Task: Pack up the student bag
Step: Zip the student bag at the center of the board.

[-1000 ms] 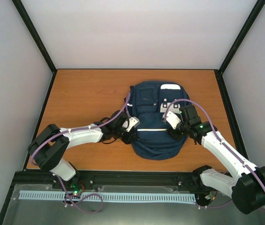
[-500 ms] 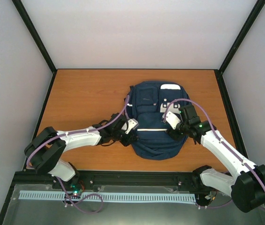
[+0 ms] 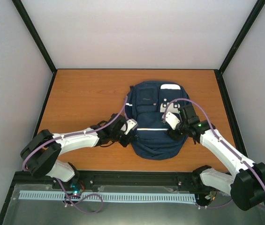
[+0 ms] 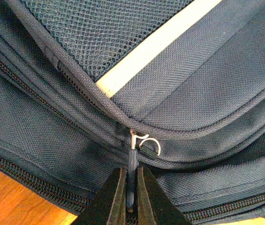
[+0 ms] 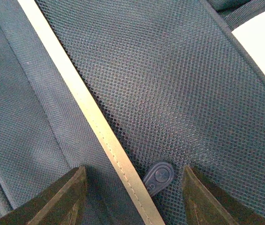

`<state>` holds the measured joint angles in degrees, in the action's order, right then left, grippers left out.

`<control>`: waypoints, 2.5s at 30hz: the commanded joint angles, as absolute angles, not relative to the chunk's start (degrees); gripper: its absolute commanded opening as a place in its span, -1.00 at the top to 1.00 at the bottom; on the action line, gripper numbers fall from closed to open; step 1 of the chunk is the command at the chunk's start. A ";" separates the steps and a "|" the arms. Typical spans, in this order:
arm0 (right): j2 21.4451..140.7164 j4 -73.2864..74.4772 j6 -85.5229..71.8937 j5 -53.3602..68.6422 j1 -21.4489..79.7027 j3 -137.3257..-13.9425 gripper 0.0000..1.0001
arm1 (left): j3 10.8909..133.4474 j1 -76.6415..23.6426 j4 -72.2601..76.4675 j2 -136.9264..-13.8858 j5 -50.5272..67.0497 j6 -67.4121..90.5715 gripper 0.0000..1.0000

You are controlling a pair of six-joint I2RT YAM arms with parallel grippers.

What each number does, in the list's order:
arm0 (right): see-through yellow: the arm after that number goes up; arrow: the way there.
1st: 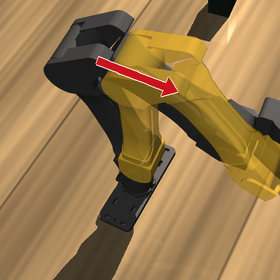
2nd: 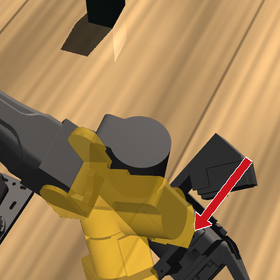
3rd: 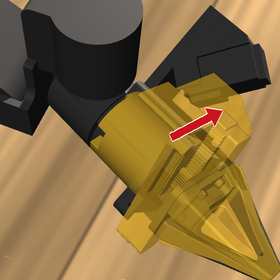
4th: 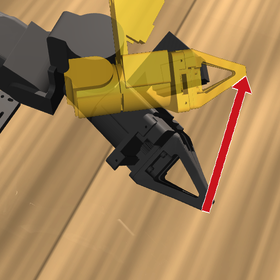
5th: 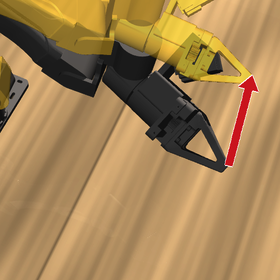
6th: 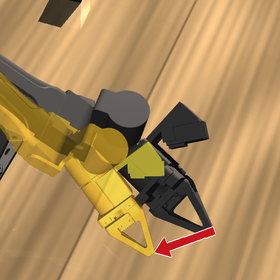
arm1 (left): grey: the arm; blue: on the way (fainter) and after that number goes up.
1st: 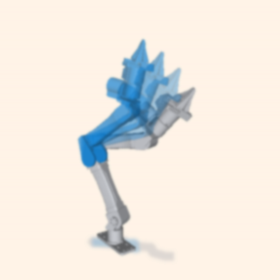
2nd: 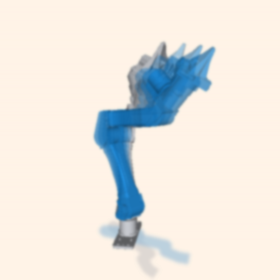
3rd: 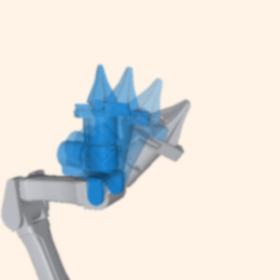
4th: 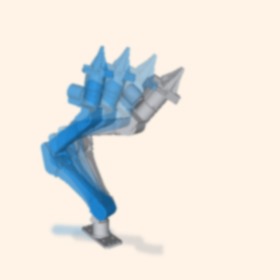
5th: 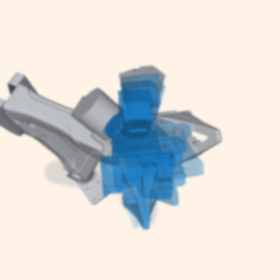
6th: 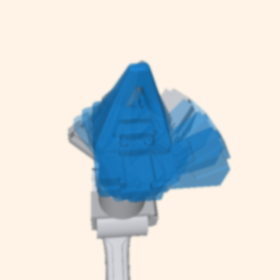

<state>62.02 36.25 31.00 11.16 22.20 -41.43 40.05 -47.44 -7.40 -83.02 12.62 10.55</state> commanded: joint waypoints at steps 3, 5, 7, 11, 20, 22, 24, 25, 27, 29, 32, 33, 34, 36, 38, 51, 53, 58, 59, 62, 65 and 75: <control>65.98 36.69 30.09 11.46 21.80 -43.11 -0.14 | 40.11 -47.95 -7.97 -80.14 11.72 12.12 0.88; 67.31 36.89 29.93 11.18 21.77 -43.43 -0.12 | 40.43 -48.34 -8.41 -79.81 12.18 12.13 0.96; 68.11 36.87 29.70 10.83 21.80 -43.58 -0.10 | 41.38 -48.91 -9.31 -79.67 12.76 12.12 0.98; 68.82 36.65 29.41 10.30 21.80 -43.49 -0.10 | 44.04 -50.31 -11.98 -80.68 15.04 12.04 0.98; 71.58 37.35 29.12 10.27 21.80 -43.68 -0.08 | 53.37 -58.52 -18.12 -87.33 14.98 10.81 0.98; 71.72 37.40 29.07 10.24 21.80 -43.68 -0.08 | 55.18 -60.05 -18.27 -88.84 14.77 10.74 0.99; 71.70 37.36 29.04 10.17 21.79 -43.64 -0.08 | 56.95 -61.33 -18.32 -90.66 14.31 10.66 0.98; 71.69 37.35 29.07 10.13 21.75 -43.61 -0.08 | 57.95 -61.88 -18.48 -91.64 14.06 10.57 0.98; 71.72 37.36 28.95 10.06 21.75 -43.59 -0.08 | 60.07 -62.73 -19.10 -93.40 13.93 10.38 0.98; 71.70 37.28 28.81 9.51 21.80 -43.63 -0.08 | 61.78 -63.38 -19.67 -94.62 14.31 10.06 0.98; 71.27 36.86 28.49 8.53 21.80 -43.54 -0.08 | 63.09 -63.80 -20.82 -94.80 14.11 9.80 0.99; 71.06 36.76 28.53 8.56 21.76 -43.44 -0.08 | 62.98 -63.76 -21.03 -94.39 14.07 9.72 0.98; 71.02 36.79 28.55 8.62 21.79 -43.40 -0.08 | 62.89 -63.80 -21.18 -94.04 14.06 9.67 0.98; 71.37 36.74 28.37 8.39 21.80 -43.43 -0.08 | 62.80 -63.81 -22.44 -93.21 13.83 9.58 0.98; 71.79 36.87 28.19 8.10 21.79 -43.76 -0.07 | 62.15 -63.81 -24.30 -91.91 12.37 9.42 0.98; 63.83 36.97 28.12 14.22 21.79 -44.44 -0.07 | 55.90 -59.22 -31.40 -80.35 -3.08 10.27 0.98; 62.91 36.85 28.02 14.52 21.80 -44.34 -0.09 | 56.15 -57.05 -32.79 -79.76 -4.68 10.01 0.98; 63.32 37.31 28.53 16.78 21.74 -44.02 -0.14 | 58.52 -53.01 -36.91 -80.17 -8.64 9.31 0.98; 64.28 37.68 28.75 17.38 21.78 -44.14 -0.14 | 59.12 -52.96 -37.70 -80.84 -8.39 9.10 0.98; 66.89 38.44 28.89 18.02 21.72 -44.69 -0.14 | 59.09 -52.95 -38.16 -82.86 -4.97 9.45 0.98; 69.54 38.83 28.92 18.69 21.79 -44.78 -0.13 | 57.08 -53.48 -35.54 -83.93 -0.66 10.94 0.98; 77.15 41.94 29.44 22.00 21.80 -46.59 0.03 | 57.50 -60.69 -28.27 -90.80 2.58 15.81 0.98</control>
<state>76.23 39.92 29.02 18.94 21.76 -45.76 55.24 -57.76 -32.88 -87.61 -1.08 13.43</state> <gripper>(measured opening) 0.492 0.069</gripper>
